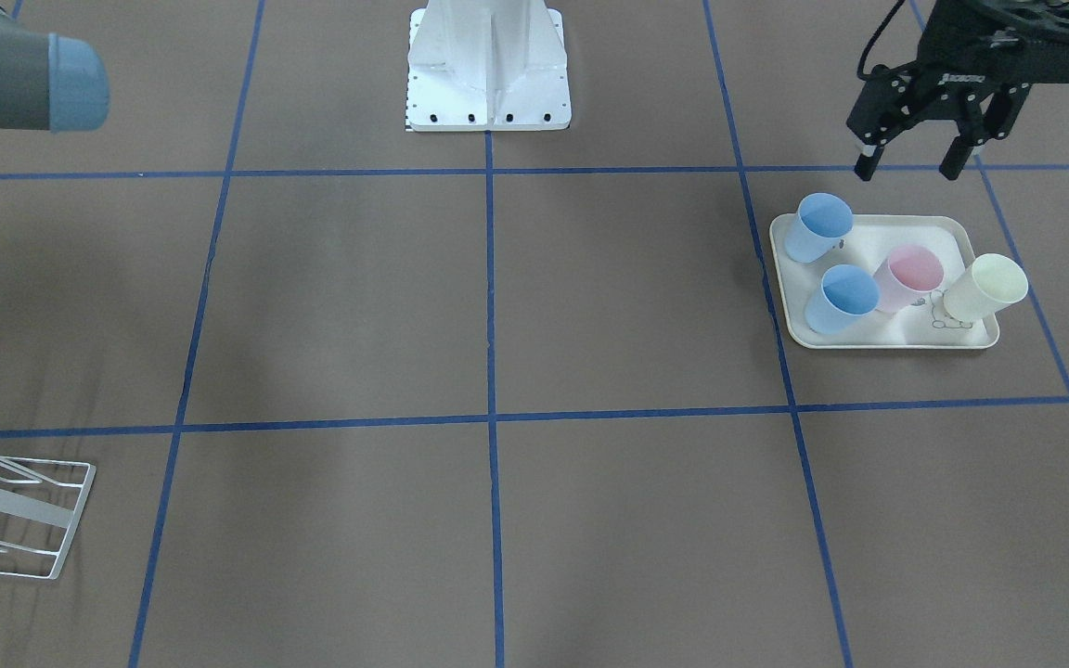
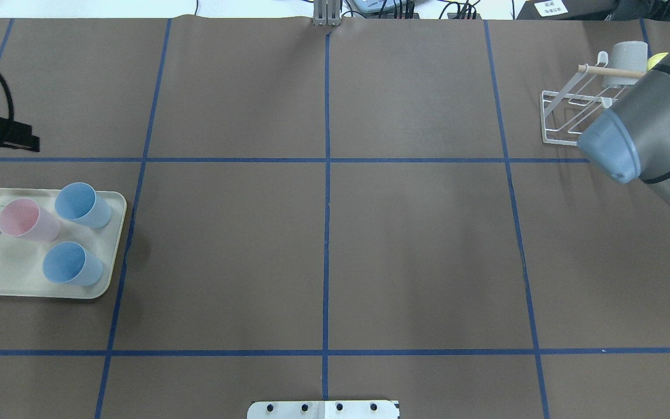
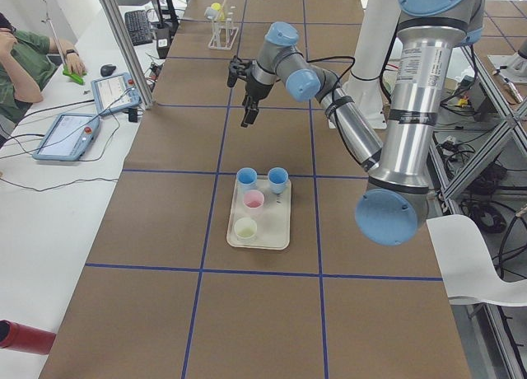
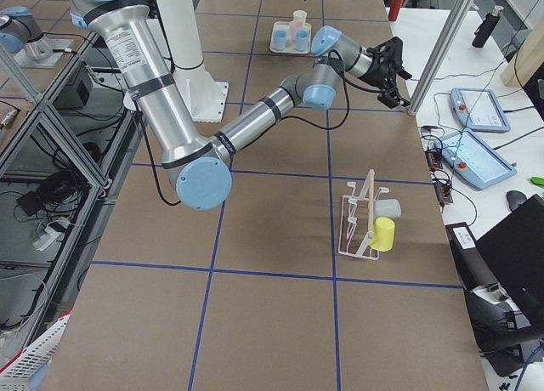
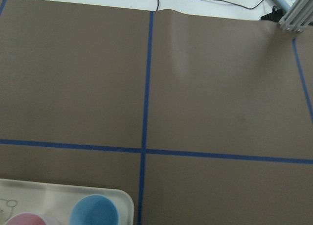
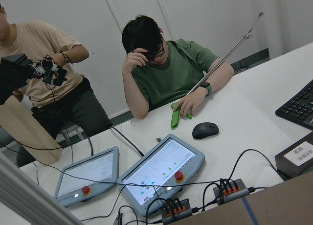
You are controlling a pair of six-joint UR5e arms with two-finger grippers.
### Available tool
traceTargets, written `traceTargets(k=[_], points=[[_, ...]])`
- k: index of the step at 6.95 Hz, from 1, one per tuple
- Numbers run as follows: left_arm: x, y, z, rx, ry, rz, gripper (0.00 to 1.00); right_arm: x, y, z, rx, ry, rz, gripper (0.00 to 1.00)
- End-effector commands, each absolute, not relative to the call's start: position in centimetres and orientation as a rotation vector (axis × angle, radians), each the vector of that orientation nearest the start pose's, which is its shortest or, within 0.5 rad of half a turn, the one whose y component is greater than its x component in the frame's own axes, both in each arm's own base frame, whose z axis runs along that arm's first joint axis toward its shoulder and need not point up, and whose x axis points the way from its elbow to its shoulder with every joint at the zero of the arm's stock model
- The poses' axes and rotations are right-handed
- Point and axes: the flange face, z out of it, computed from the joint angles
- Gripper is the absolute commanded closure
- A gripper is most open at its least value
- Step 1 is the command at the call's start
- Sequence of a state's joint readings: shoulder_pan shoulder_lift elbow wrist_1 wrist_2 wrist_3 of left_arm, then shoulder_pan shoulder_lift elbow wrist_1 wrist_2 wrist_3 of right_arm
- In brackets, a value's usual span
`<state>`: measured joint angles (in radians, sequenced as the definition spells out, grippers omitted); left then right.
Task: Transfer IKEA cup to right arm and place on rack
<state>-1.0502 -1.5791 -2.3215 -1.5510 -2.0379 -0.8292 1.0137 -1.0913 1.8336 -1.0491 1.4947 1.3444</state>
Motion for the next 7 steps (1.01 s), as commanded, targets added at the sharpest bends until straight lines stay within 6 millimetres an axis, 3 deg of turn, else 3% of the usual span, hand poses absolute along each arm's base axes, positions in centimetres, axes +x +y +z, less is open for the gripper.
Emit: traceTargets(k=[1,3,5,7], points=[[7.5,-40.9,38.7,0.208,0.719,0.025,0.0,-25.1,-55.0,17.5,0.712,-1.169,0.739,0.0],[4.3,-44.6,43.9,0.132,0.717,0.094,0.0,-29.9,-52.2,15.0,0.61,-1.277,0.747,0.0],[5.0,-48.5,49.6,0.012,0.778,0.078,0.0,-33.9,-49.6,12.0,0.506,-1.387,0.762,0.0],[5.4,-50.4,54.5,-0.008,0.774,0.075,0.0,-36.1,-47.9,9.2,0.435,-1.466,0.774,0.0]])
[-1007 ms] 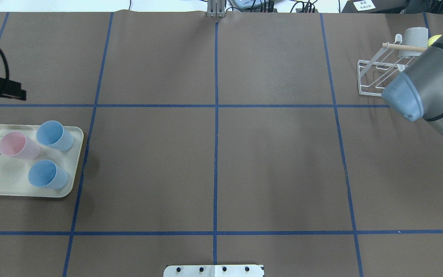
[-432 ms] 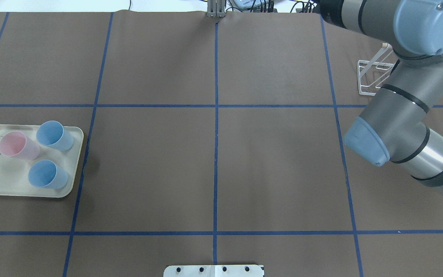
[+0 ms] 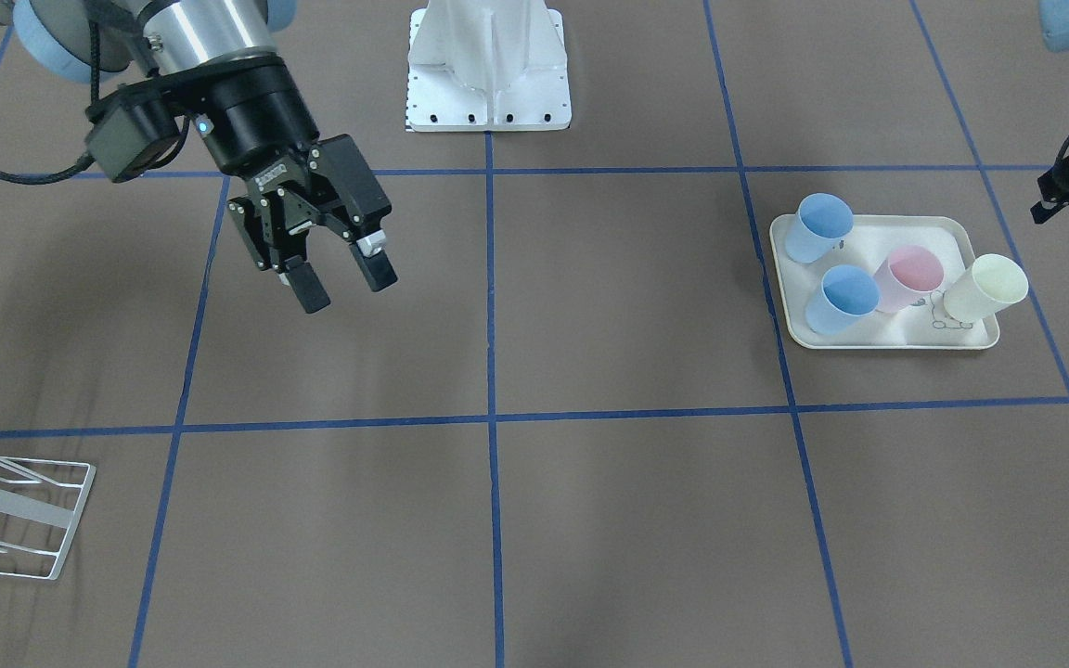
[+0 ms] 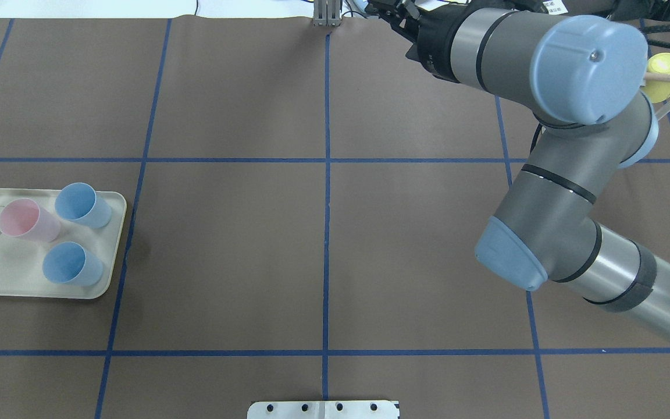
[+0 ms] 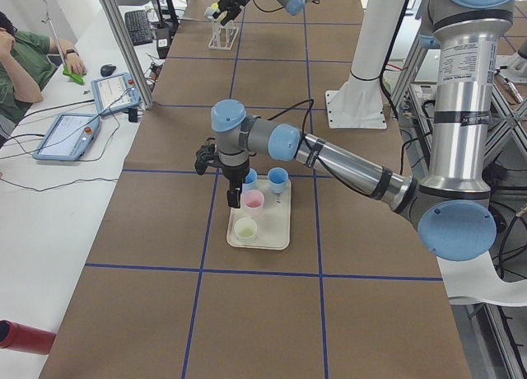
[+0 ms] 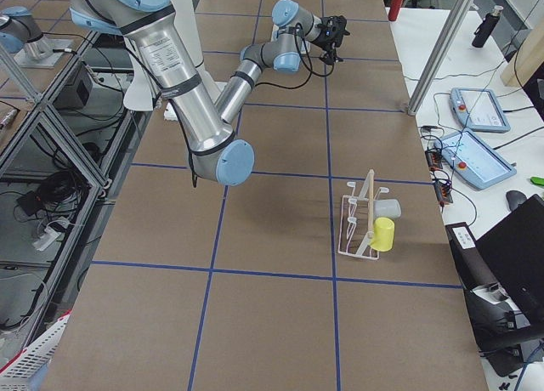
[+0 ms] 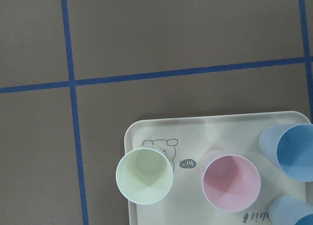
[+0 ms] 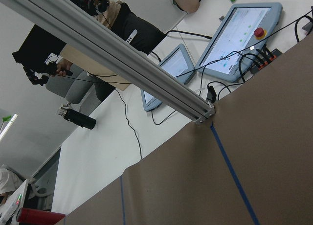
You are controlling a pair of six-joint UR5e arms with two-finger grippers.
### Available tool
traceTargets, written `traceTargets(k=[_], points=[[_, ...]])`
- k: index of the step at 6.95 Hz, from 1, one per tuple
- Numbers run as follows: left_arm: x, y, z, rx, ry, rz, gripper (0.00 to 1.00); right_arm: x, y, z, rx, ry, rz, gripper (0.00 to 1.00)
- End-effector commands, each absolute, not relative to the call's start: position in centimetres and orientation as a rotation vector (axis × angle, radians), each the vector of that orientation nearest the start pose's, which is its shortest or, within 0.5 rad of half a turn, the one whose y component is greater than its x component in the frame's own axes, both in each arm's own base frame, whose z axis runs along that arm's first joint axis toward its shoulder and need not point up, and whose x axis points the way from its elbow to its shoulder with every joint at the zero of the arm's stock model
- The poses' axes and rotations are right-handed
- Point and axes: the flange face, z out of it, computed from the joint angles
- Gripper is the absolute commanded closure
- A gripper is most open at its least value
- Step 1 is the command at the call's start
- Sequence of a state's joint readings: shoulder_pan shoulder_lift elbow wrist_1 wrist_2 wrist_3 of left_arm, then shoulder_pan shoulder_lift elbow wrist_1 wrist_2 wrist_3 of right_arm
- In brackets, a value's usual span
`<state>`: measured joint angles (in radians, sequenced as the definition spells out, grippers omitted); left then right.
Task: Transfer IKEA cup to right arm and place on rack
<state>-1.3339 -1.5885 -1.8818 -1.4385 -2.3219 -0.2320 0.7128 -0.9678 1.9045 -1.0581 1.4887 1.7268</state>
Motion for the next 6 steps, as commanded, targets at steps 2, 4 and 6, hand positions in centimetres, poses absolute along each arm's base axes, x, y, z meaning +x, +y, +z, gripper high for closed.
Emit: traceTargets(k=[2,4,6], points=[[5.9,-51.2,60.1,-0.003,0.826,0.078,0.0,-37.9,-46.1,6.8,0.402,-1.529,0.806,0.0],[5.9,-51.0,63.3,-0.006,0.829,0.047,0.0,-38.4,-44.8,5.7,0.359,-1.65,0.837,0.0],[5.6,-49.6,65.1,0.031,0.858,-0.05,0.0,-38.7,-44.4,5.6,0.357,-1.673,0.85,0.0]])
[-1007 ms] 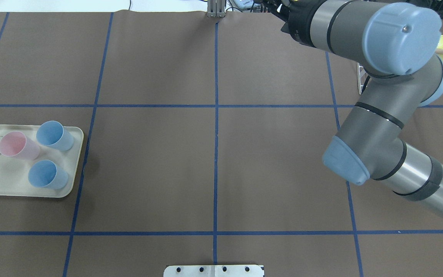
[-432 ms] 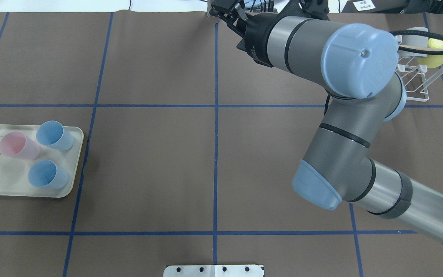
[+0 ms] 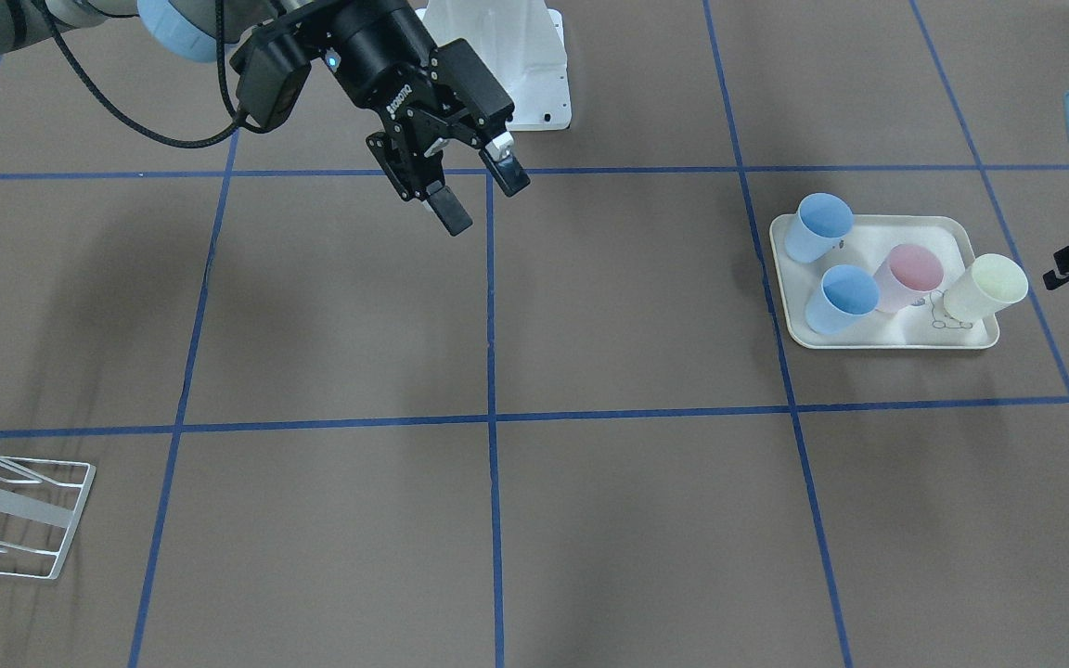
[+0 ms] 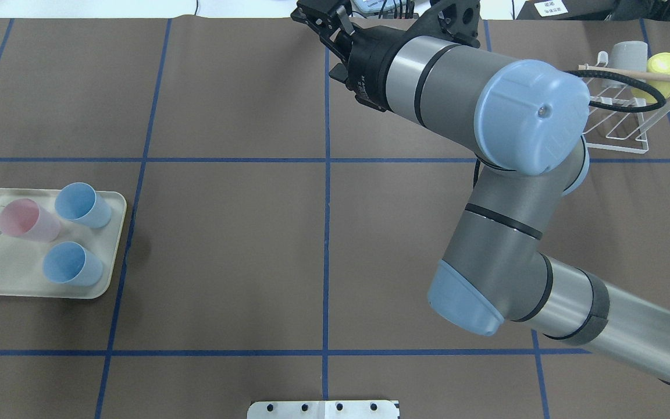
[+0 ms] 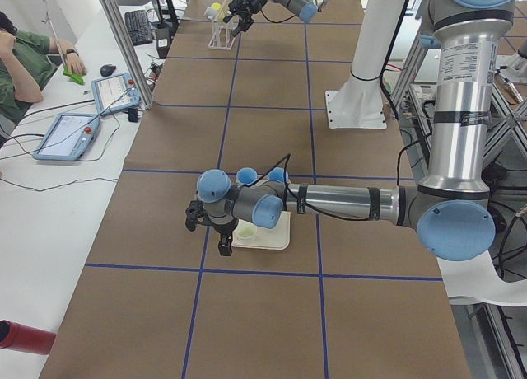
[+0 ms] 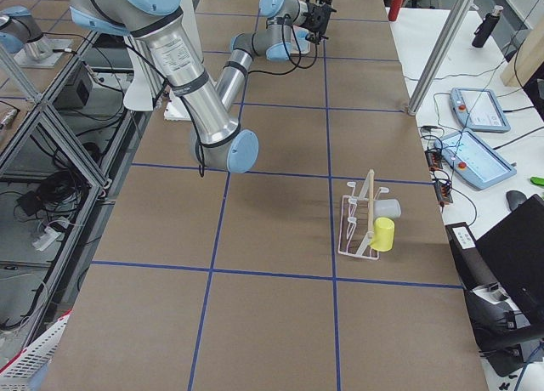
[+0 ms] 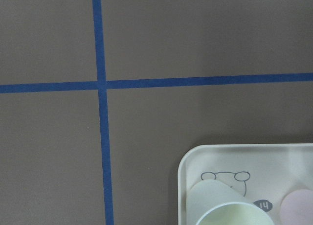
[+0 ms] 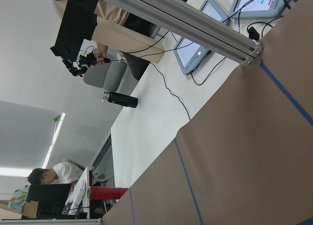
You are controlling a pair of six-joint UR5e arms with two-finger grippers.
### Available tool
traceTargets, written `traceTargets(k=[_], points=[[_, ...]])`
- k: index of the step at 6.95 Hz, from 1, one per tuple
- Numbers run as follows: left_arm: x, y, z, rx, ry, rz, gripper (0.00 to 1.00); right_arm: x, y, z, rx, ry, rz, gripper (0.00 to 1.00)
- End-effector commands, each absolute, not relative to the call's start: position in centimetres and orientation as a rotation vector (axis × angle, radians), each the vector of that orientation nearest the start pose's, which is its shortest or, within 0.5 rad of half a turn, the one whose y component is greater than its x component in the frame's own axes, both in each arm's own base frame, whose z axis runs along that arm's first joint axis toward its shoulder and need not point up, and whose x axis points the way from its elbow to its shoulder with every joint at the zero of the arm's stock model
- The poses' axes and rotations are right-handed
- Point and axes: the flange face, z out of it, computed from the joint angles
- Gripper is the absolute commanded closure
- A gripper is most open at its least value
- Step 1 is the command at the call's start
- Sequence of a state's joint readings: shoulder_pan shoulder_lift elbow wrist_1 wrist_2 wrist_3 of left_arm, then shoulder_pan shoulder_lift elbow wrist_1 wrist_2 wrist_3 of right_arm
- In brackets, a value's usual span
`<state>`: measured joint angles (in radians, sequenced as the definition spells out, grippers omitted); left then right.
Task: Transfer IKEA cup to right arm and place on rack
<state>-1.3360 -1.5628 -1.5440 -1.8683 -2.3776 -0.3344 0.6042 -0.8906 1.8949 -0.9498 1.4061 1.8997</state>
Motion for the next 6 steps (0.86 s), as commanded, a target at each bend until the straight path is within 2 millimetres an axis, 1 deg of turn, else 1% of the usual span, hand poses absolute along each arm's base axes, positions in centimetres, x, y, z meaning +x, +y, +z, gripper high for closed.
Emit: traceTargets(k=[1,2,3,4,6], points=[[5.6,-49.4,64.9,0.048,0.873,-0.066,0.0,-38.7,-44.3,5.6,0.356,-1.674,0.849,0.0],[5.9,-48.5,65.4,0.028,0.89,-0.06,0.0,-38.7,-44.3,5.6,0.356,-1.677,0.848,0.0],[6.7,-48.2,65.6,0.018,0.889,-0.046,0.0,-38.8,-44.2,5.7,0.355,-1.675,0.848,0.0],[7.9,-47.4,66.2,-0.004,0.885,-0.023,0.0,-39.0,-44.1,5.8,0.351,-1.672,0.845,0.0],[9.5,-46.3,66.5,-0.007,0.893,-0.003,0.0,-39.1,-44.0,6.0,0.35,-1.669,0.843,0.0]])
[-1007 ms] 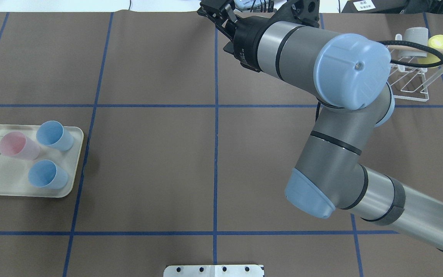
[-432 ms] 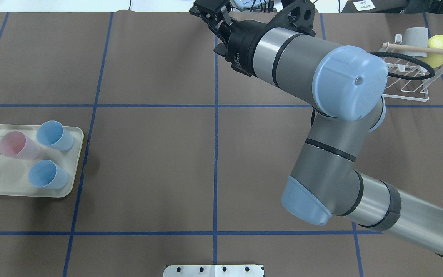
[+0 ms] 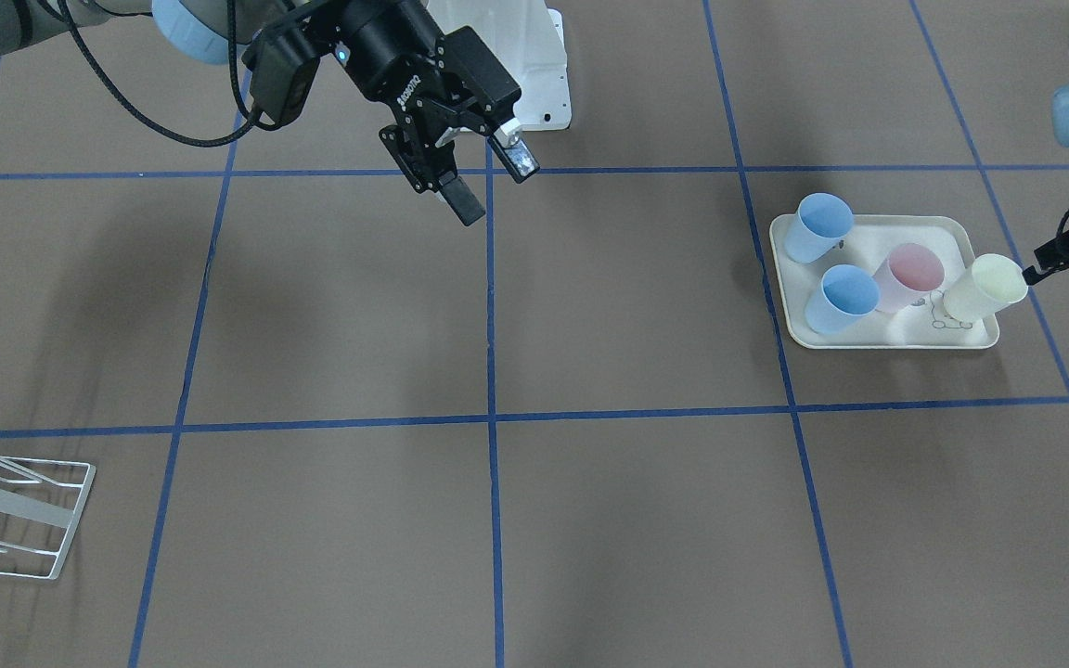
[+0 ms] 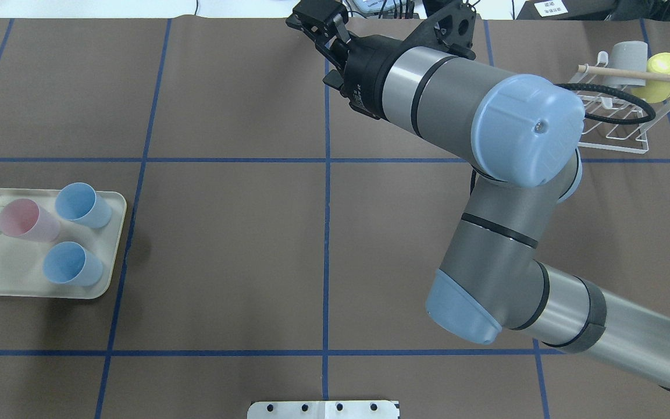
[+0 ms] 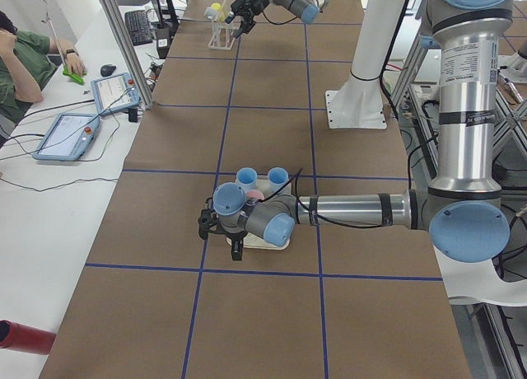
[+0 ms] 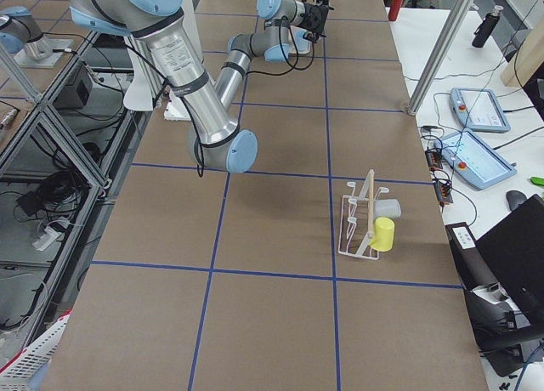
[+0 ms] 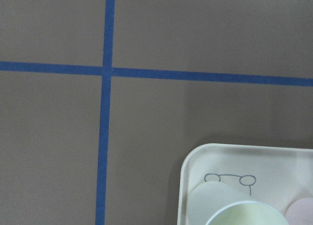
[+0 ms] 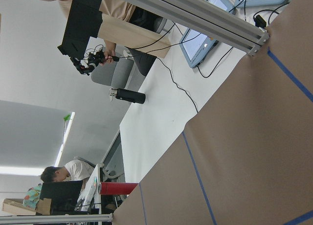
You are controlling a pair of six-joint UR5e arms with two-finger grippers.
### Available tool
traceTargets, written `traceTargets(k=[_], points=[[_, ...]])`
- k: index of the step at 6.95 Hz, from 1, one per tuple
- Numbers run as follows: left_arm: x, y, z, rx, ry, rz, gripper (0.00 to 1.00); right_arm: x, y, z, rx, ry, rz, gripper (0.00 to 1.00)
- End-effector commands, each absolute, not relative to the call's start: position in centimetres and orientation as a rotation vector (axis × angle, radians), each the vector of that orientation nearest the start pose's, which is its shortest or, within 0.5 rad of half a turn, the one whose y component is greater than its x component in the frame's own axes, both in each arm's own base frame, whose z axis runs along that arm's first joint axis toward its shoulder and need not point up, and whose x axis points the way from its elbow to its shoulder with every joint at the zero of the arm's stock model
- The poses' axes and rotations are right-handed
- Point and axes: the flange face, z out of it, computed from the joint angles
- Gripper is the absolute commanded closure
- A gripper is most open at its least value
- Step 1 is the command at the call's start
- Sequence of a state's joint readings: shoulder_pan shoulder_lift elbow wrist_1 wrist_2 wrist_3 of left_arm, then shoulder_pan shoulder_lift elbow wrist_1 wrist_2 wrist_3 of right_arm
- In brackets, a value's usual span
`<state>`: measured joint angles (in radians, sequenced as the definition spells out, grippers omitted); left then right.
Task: Transfer IKEA cup to right arm and place on rack
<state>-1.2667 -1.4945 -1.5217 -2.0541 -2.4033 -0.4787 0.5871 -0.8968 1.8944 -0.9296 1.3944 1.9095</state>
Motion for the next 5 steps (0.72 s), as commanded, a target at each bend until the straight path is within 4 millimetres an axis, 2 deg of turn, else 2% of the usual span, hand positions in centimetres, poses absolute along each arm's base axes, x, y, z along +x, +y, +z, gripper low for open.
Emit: traceTargets(k=[1,2,3,4,5], points=[[10.68,-45.97,66.58,-0.023,0.89,0.01,0.0,-39.08,-44.04,6.01,0.35,-1.669,0.843,0.0],[11.38,-45.82,66.6,-0.028,0.888,0.023,0.03,-39.08,-44.04,6.01,0.35,-1.669,0.843,0.0],[11.36,-45.8,66.79,-0.032,0.885,0.02,0.3,-39.1,-44.05,6.1,0.35,-1.667,0.843,0.0],[11.38,-45.86,66.8,-0.032,0.883,0.019,0.49,-39.18,-44.0,6.18,0.349,-1.666,0.843,0.0],[11.49,-46.18,66.74,-0.032,0.881,0.018,0.59,-39.18,-44.0,6.18,0.349,-1.666,0.843,0.0]])
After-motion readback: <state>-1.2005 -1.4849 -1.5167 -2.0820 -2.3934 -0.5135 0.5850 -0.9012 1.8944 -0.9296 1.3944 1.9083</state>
